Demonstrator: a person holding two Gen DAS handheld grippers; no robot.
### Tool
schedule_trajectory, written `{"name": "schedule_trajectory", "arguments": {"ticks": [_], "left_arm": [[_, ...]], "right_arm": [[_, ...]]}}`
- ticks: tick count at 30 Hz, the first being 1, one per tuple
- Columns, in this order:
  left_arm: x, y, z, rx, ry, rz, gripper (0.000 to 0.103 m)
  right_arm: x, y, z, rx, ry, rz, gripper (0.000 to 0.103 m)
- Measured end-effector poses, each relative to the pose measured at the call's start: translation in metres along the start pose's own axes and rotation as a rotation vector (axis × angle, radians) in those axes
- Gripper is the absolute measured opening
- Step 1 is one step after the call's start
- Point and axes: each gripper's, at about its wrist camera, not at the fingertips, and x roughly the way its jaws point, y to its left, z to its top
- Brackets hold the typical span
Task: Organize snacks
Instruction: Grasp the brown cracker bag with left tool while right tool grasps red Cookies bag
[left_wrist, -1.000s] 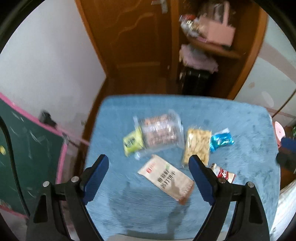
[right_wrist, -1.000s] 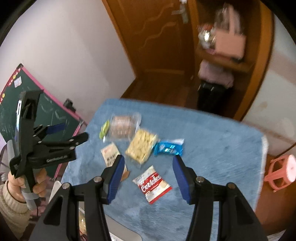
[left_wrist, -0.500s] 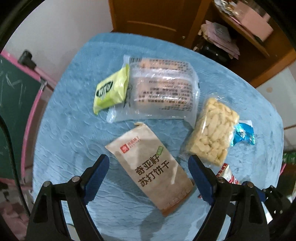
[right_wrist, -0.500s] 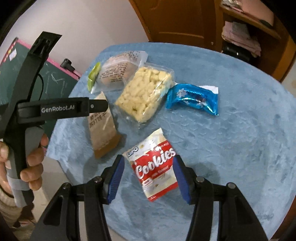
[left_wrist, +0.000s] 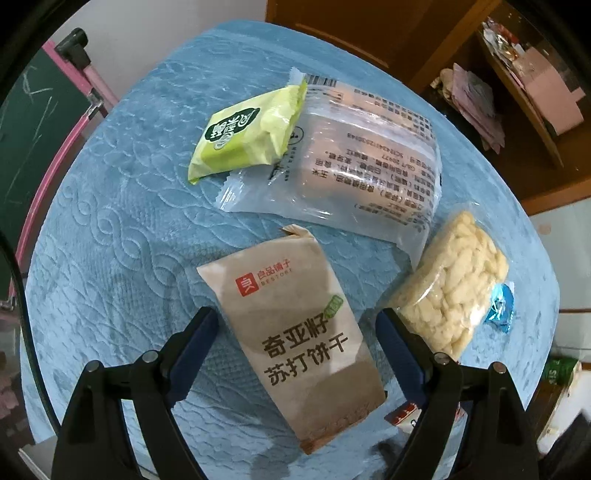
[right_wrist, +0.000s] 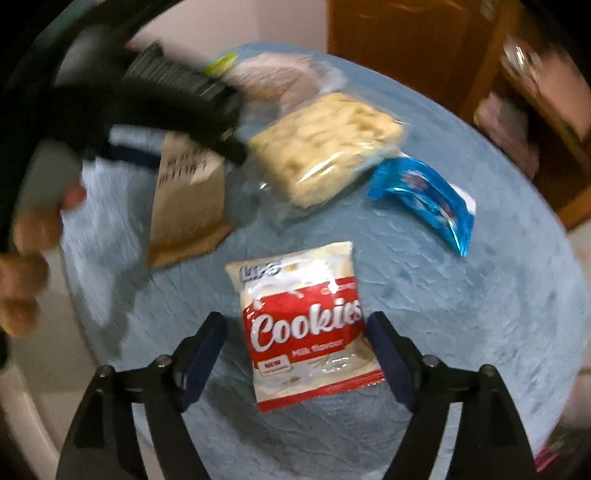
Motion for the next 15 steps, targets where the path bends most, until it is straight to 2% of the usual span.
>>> {"name": "schedule_trajectory", "arguments": {"ticks": [2,4,7,9,11,15], "left_arm": [[-0.003,0.002,0.0,-0.01,-0.004,0.008,0.087],[-0.004,0.002,-0.005,-0.016,0.001,0.026,0.085],[-0.009,0.006,-0.012,0.0,0.011,0.047,0.075],[-0.012,0.006,-0.015,0.014,0.014,0.049,0.066],[-0.014,0.005,-0.016,0.031,0.019,0.048,0.062],[-0.019,0.003,-0.019,0.086,0.036,0.049,0.061]], "right_arm": [[0.0,0.006,0.0,-0.009,-0.009,-0.026,0.083],[0.0,0.002,0.001,0.024,0.0,-0.013,0.082],[-0.004,-0.003,0.004,0.045,-0.006,-0.018,0.068],[-0.008,-0.007,0.004,0.071,-0.008,-0.01,0.053],[-0.01,-0.011,0.003,0.098,-0.003,-0.008,0.051],[-0.016,-0.008,-0.004,0.114,-0.011,-0.033,0.05]]}}
